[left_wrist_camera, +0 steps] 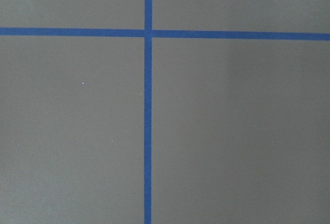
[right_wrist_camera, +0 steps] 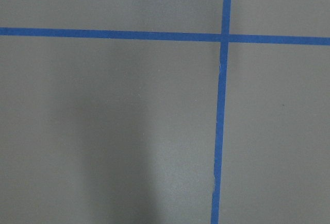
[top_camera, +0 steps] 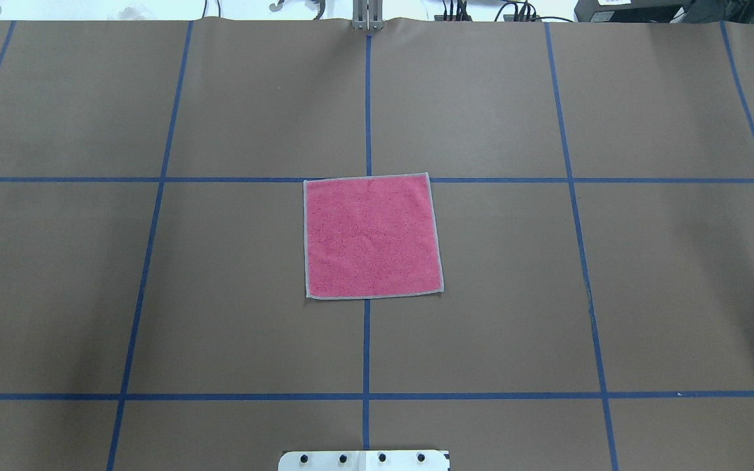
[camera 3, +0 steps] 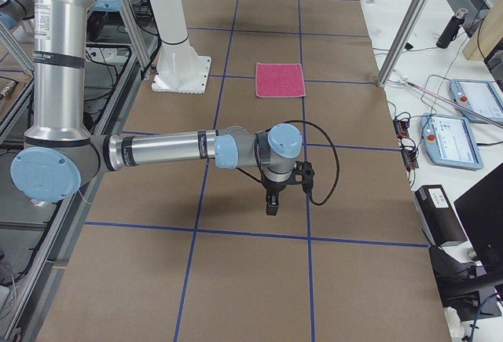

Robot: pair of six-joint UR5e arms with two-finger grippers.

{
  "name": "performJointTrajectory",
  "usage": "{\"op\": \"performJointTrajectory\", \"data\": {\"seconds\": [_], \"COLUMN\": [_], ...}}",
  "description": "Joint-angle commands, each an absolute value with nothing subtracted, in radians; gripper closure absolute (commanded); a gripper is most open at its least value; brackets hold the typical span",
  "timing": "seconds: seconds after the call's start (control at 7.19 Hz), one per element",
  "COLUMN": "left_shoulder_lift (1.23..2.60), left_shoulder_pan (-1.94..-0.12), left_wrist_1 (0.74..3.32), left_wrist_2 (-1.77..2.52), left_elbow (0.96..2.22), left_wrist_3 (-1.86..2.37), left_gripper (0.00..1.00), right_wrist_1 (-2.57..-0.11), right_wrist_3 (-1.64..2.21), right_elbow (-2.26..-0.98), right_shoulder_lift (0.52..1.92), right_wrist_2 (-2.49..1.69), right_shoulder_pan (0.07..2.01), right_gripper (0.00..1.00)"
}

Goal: Fold towel twice with both arms

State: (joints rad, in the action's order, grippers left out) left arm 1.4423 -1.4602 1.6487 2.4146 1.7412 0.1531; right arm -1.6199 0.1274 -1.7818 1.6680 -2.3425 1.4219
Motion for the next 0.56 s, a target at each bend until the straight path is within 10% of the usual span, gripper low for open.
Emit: {"op": "performJointTrajectory", "data": {"seconds": [0.0, 0.42], "left_shoulder_lift": [1.443, 1.436], "left_shoulder_pan": [-1.459, -1.46], "left_wrist_1": [1.648, 1.652], "left_wrist_2": [2.414, 2.416], "left_elbow": [1.741, 1.74], "left_wrist_3": [0.149, 0.155], "left_gripper": [0.0, 0.0], "right_wrist_1": [-1.62, -1.62], "right_wrist_3": [0.129, 0.129], "right_elbow": [-1.781, -1.784], "right_shoulder_lift": [1.669, 1.658], "right_wrist_2": [-2.348, -2.344], "right_shoulder_pan": [1.422, 1.42], "right_gripper": [0.0, 0.0]}}
